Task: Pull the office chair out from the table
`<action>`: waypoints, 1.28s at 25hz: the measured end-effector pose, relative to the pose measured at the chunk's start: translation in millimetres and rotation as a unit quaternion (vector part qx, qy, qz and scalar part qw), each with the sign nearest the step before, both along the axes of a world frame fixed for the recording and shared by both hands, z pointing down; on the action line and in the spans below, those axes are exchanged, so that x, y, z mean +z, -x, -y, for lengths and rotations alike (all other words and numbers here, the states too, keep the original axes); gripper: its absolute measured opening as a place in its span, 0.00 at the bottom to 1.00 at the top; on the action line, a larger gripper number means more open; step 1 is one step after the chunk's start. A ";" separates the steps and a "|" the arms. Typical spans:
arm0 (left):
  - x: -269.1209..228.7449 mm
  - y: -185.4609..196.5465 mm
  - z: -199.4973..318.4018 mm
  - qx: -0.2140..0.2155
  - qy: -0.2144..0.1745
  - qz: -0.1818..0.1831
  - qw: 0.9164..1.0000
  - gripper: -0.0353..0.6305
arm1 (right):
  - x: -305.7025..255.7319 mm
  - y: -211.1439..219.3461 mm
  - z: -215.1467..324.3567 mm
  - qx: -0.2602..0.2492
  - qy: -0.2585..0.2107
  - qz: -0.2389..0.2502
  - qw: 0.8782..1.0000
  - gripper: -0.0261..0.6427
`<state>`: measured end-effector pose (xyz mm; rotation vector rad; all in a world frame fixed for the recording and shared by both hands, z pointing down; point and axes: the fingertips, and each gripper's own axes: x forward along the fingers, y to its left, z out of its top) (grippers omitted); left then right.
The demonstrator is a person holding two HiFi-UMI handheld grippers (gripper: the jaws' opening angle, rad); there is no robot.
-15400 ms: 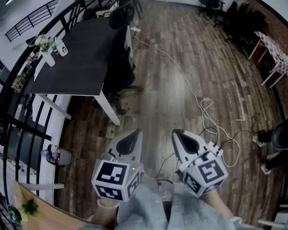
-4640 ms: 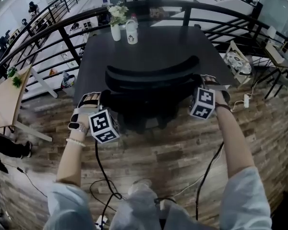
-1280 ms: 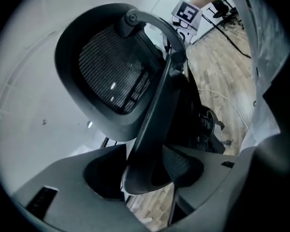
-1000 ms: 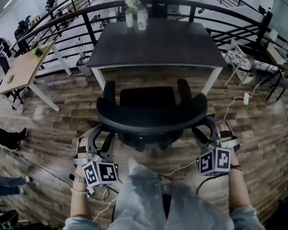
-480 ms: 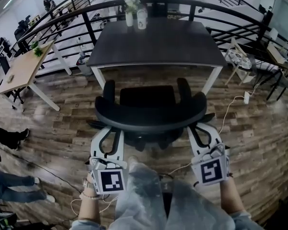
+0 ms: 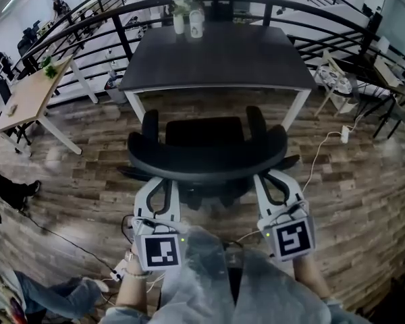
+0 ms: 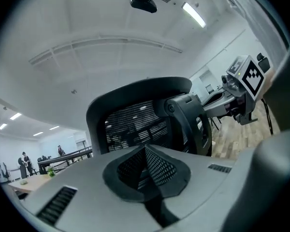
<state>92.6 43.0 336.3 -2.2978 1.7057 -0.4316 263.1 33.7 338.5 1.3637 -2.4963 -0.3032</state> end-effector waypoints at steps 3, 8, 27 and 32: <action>3.1 -4.1 2.4 0.003 0.013 -0.004 1.000 0.07 | 3.1 2.5 2.4 0.001 0.029 0.033 0.999 0.04; 15.4 -7.6 2.2 0.006 0.054 -0.003 0.999 0.07 | 12.4 3.9 1.9 -0.004 0.059 0.051 0.997 0.04; 21.8 -4.8 1.7 0.011 0.084 0.002 0.996 0.07 | 13.0 7.4 1.4 -0.006 0.051 0.039 0.998 0.04; 20.0 -4.3 4.0 0.009 0.079 0.003 0.997 0.07 | 15.1 12.2 0.3 -0.011 0.053 0.029 0.998 0.04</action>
